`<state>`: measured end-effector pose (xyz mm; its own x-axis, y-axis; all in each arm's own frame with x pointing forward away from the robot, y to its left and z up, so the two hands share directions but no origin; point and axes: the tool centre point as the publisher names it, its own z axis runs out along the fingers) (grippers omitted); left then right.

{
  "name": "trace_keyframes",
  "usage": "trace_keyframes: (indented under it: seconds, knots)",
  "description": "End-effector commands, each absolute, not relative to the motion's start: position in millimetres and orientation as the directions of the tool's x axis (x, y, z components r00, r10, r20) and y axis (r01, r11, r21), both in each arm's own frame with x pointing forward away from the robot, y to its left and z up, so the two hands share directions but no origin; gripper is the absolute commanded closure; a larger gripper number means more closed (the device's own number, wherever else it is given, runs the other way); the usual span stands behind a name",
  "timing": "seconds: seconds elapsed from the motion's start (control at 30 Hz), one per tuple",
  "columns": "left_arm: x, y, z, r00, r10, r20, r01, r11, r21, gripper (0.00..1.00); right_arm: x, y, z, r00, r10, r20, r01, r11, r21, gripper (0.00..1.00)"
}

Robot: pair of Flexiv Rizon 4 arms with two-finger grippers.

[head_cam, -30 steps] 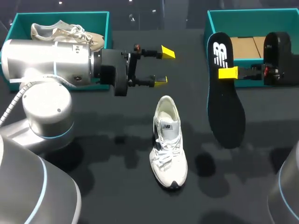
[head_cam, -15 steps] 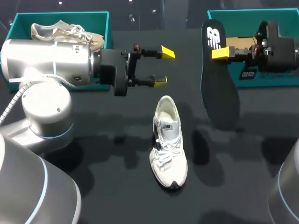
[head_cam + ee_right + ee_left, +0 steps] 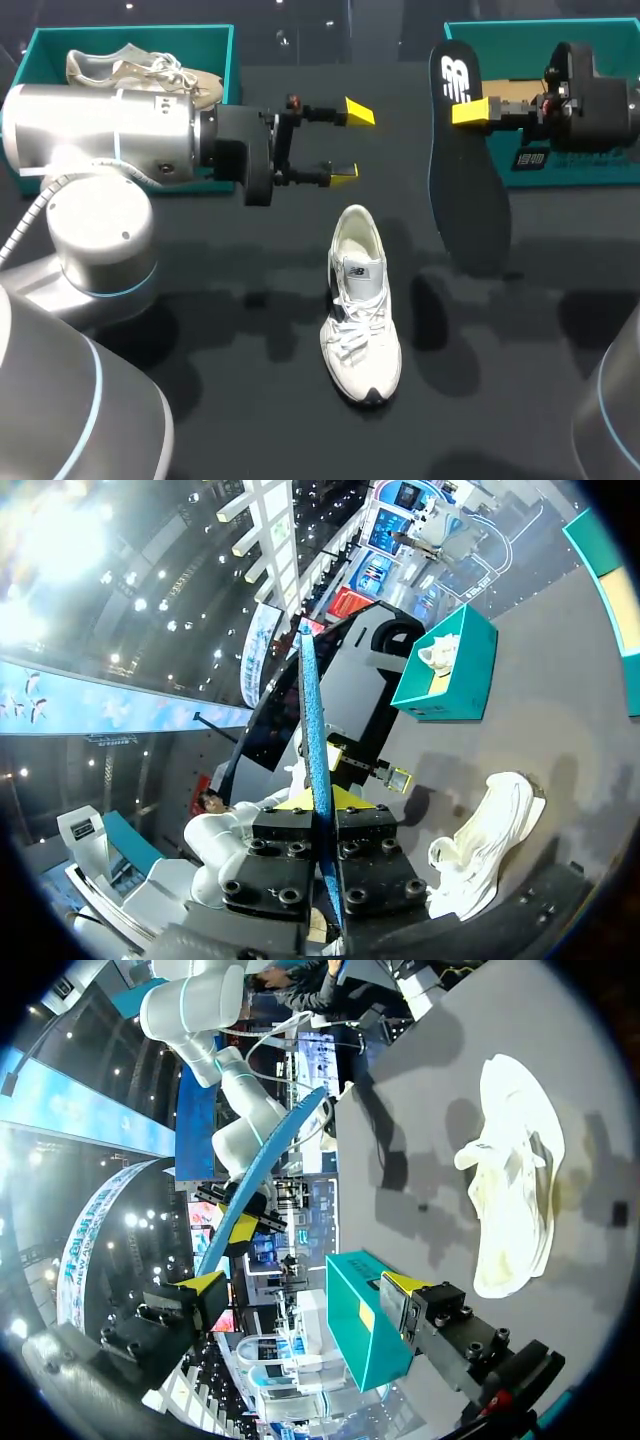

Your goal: Take the shoe out of the shoebox, open the shoe tongue, remove and reinsert the insole, then place the shoe into the shoebox

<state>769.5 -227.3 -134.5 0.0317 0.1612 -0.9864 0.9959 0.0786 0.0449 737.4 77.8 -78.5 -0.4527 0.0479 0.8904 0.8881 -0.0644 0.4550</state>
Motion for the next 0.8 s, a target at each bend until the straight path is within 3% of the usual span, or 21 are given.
trace_keyframes:
  seconds: [0.03,0.37,0.8]
  knots:
    - [769.2,-227.8,-135.8,0.034,0.158,-0.987,0.996,0.079,0.047,0.0,743.4,77.1,-78.5,-0.443,0.051,0.895,0.894,-0.053,0.446,1.0]
    - [769.2,-227.8,-135.8,0.034,0.158,-0.987,0.996,0.079,0.047,0.0,789.0,95.5,-103.7,-0.217,0.102,0.971,0.973,-0.063,0.224,1.0]
    - [769.2,-227.8,-135.8,0.034,0.158,-0.987,0.996,0.079,0.047,0.0,788.4,95.2,-102.8,-0.232,0.11,0.966,0.969,-0.06,0.24,1.0]
